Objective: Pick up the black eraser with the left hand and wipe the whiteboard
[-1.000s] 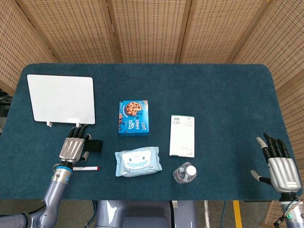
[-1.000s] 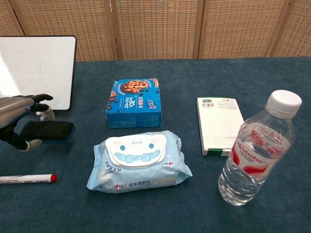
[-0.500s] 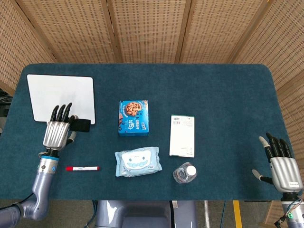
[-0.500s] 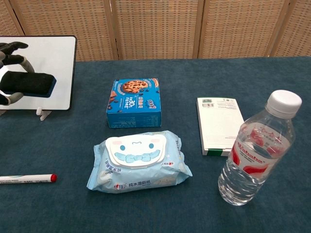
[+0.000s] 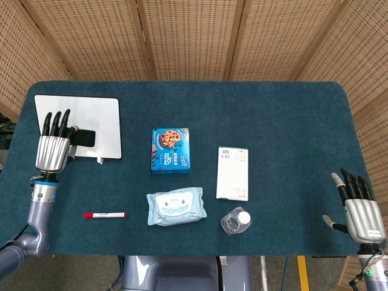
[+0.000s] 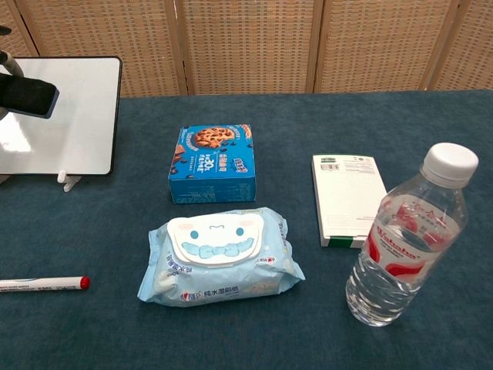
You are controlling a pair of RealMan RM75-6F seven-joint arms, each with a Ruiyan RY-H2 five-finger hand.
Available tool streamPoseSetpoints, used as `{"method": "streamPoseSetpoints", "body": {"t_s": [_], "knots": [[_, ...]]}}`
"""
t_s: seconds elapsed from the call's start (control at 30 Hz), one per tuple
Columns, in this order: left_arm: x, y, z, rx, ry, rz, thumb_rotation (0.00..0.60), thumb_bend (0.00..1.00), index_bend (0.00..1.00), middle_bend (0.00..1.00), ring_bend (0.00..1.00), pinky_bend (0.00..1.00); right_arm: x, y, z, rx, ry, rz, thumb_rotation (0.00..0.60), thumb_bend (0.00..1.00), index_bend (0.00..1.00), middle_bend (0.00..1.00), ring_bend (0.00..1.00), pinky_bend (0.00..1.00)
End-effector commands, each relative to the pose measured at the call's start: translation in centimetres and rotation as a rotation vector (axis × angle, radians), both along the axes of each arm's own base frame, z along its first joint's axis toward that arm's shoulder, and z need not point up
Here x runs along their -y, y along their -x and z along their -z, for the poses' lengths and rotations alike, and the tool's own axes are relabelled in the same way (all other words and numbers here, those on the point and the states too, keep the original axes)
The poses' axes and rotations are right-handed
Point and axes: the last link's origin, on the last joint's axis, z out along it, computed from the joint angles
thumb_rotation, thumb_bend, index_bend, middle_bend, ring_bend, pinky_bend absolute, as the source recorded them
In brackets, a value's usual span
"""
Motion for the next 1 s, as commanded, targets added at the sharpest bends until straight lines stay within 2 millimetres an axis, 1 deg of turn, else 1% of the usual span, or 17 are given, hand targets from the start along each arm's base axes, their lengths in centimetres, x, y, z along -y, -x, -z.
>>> {"method": "streamPoseSetpoints", "body": {"t_s": [0.03, 0.23, 0.37, 0.53, 1.0], "knots": [[-1.2, -0.1, 0.9, -0.010, 0.006, 0.028, 0.600, 0.36, 0.51, 0.00, 0.00, 0.00, 0.1, 0.0, 0.2, -0.007, -0.005, 0.001, 0.600, 0.18, 0.03, 0.00, 0.00, 0.00], [-2.1, 0.9, 1.5, -0.061, 0.028, 0.023, 0.600, 0.36, 0.51, 0.00, 0.00, 0.00, 0.0, -0.1, 0.6, -0.019, -0.012, -0.001, 0.600, 0.18, 0.03, 0.00, 0.00, 0.00], [-2.8, 1.5, 1.9, -0.062, 0.044, -0.005, 0.600, 0.36, 0.51, 0.00, 0.00, 0.00, -0.1, -0.4, 0.7, -0.025, -0.013, -0.011, 0.600, 0.18, 0.03, 0.00, 0.00, 0.00], [-3.7, 1.3, 2.0, -0.070, 0.044, 0.001, 0.600, 0.36, 0.51, 0.00, 0.00, 0.00, 0.0, -0.3, 0.9, -0.029, -0.017, -0.004, 0.600, 0.18, 0.03, 0.00, 0.00, 0.00], [-3.6, 1.3, 2.8, -0.033, 0.039, 0.013, 0.600, 0.36, 0.51, 0.00, 0.00, 0.00, 0.2, -0.3, 1.4, -0.035, -0.024, -0.004, 0.600, 0.18, 0.03, 0.00, 0.00, 0.00]]}}
